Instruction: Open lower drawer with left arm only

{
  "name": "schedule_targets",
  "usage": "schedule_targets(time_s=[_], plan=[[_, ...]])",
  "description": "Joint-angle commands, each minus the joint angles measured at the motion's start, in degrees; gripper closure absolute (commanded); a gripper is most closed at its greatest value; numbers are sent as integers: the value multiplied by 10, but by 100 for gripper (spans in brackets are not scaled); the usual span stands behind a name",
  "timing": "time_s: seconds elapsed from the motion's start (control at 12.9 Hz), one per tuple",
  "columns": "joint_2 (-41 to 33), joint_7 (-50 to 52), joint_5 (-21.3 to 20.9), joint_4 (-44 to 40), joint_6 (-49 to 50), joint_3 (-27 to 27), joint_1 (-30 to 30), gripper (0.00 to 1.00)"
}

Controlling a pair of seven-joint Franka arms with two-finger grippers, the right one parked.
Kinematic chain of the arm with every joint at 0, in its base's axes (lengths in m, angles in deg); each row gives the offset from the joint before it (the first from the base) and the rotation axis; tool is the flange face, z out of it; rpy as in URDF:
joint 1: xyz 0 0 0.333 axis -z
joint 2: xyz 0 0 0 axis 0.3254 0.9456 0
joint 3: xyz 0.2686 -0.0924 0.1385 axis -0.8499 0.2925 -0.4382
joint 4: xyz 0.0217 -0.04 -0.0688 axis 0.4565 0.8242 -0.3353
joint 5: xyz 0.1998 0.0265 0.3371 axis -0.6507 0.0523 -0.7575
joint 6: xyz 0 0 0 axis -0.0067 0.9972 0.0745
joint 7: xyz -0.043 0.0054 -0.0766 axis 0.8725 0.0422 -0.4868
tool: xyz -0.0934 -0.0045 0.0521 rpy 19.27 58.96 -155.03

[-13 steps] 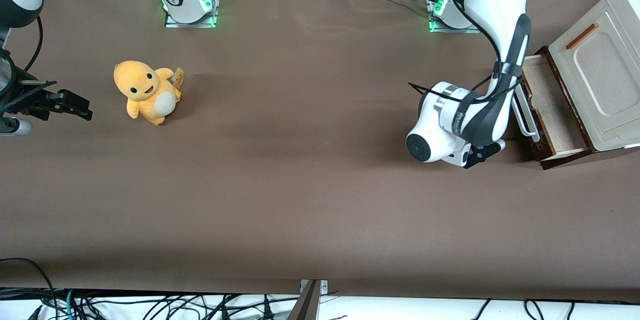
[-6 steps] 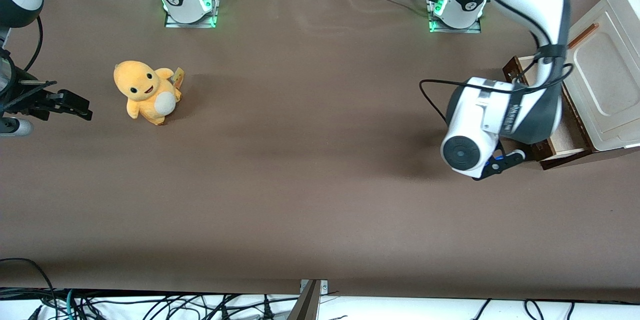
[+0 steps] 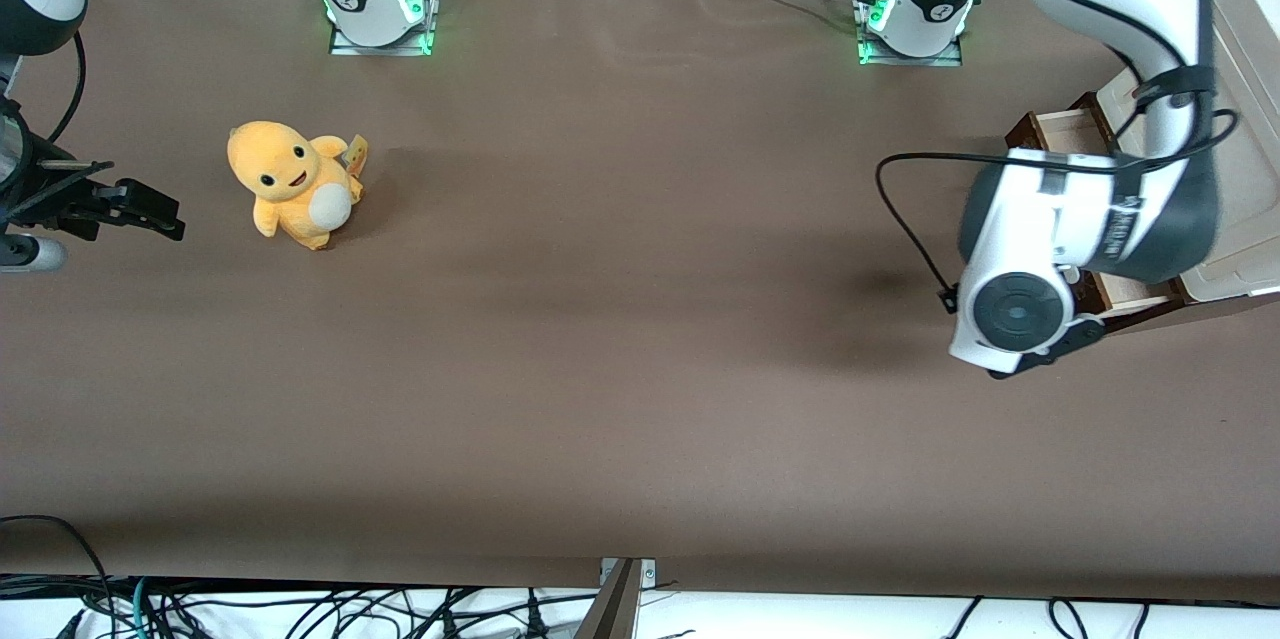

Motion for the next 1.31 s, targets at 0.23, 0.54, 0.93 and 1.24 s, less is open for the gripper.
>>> schedule_targets(time_s=[0.23, 0.54, 0.93, 1.24], plan=[[-3, -125, 58, -72, 2, 3, -55, 0], [-30, -240, 141, -73, -23, 2, -104, 0], [-50, -308, 202, -57, -83, 1, -136, 0], [-64, -409, 202, -39, -91, 0, -137, 0]])
